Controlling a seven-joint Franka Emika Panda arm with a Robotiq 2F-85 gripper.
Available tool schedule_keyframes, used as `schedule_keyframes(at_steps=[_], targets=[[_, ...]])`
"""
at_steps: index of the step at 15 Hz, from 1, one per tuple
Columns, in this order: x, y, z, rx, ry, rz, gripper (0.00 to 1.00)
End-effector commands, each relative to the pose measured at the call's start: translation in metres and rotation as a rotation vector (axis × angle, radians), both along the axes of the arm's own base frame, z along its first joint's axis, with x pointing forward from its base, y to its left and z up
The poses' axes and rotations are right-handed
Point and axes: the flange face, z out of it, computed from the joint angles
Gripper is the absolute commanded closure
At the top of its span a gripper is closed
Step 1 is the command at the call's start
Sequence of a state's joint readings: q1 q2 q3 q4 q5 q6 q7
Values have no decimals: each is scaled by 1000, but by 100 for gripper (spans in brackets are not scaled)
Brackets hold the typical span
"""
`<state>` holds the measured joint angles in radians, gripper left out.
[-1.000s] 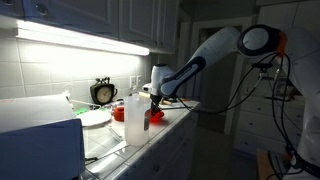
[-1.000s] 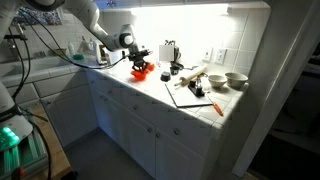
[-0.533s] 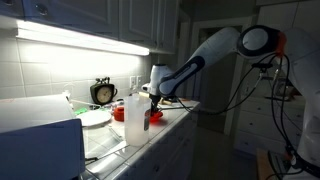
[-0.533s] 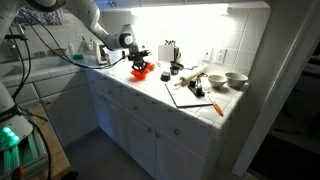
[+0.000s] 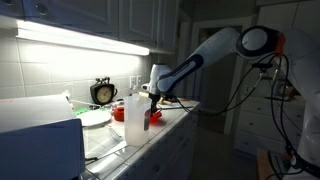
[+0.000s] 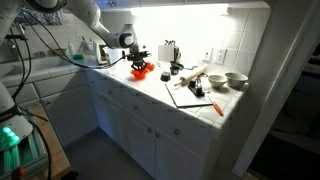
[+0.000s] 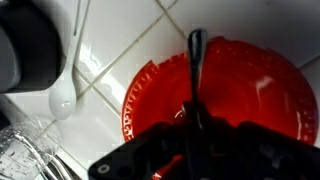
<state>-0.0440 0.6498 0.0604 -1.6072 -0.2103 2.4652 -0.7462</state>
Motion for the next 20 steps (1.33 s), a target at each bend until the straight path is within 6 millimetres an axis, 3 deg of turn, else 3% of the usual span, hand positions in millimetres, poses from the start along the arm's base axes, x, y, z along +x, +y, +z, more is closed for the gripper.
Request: schedule_keyframes(at_steps=[1,20], targets=[[8,1,-4,56,5,-40,98],[9,-6,6,196,-28,-119,98]])
